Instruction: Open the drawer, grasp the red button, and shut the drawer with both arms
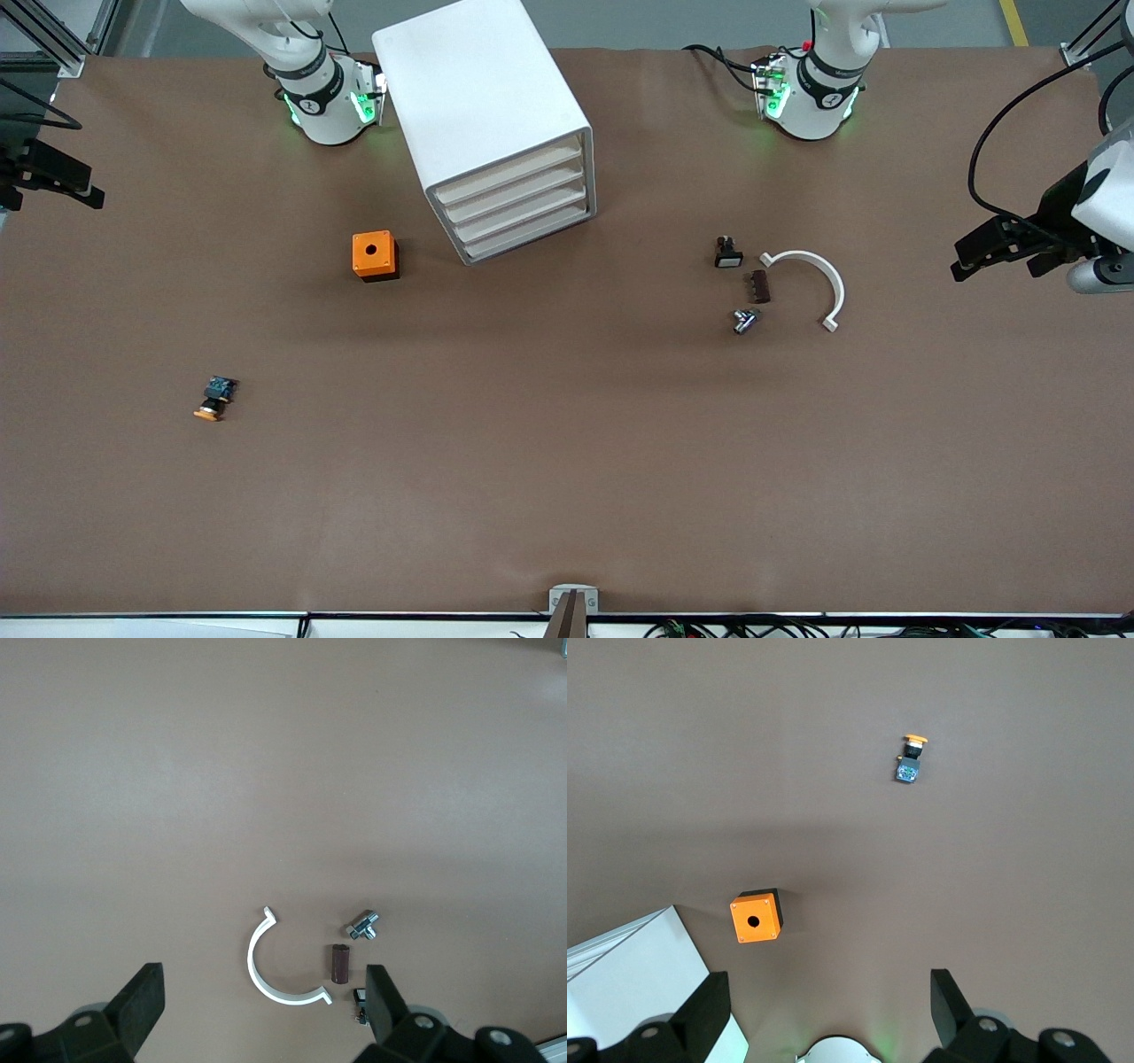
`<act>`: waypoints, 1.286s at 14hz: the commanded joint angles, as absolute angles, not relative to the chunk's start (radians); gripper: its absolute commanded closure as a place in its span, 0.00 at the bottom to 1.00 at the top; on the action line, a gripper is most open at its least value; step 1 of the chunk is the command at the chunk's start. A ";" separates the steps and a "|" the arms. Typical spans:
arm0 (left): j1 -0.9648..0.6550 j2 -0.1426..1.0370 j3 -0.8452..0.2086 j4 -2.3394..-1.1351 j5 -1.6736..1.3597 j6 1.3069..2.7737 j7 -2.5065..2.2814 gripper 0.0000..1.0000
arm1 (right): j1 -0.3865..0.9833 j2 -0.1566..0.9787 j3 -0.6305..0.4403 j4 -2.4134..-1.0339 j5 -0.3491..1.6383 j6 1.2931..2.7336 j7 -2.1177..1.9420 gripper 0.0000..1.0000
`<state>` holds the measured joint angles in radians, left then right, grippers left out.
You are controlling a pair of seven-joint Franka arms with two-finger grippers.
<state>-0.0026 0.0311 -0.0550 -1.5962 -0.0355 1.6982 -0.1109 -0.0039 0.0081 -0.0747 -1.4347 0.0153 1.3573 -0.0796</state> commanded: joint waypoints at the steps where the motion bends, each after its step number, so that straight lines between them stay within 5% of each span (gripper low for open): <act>1: 0.002 0.032 -0.058 -1.586 -0.017 1.700 -0.100 0.00 | -0.008 -0.050 -0.067 -1.502 0.020 1.379 -0.063 0.00; 9: 0.009 0.048 -0.057 -1.580 -0.020 1.701 -0.248 0.00 | 0.009 -0.089 -0.058 -1.516 0.020 1.391 -0.063 0.00; 18: -0.030 0.210 -0.086 -1.565 -0.029 1.700 -0.380 0.00 | 0.018 -0.100 -0.060 -1.529 0.020 1.404 -0.074 0.00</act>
<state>0.0016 0.1439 -0.0667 -1.5944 -0.0355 1.7029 -0.3089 0.0102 -0.0638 -0.0557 -1.4905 0.0159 1.3888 -0.0797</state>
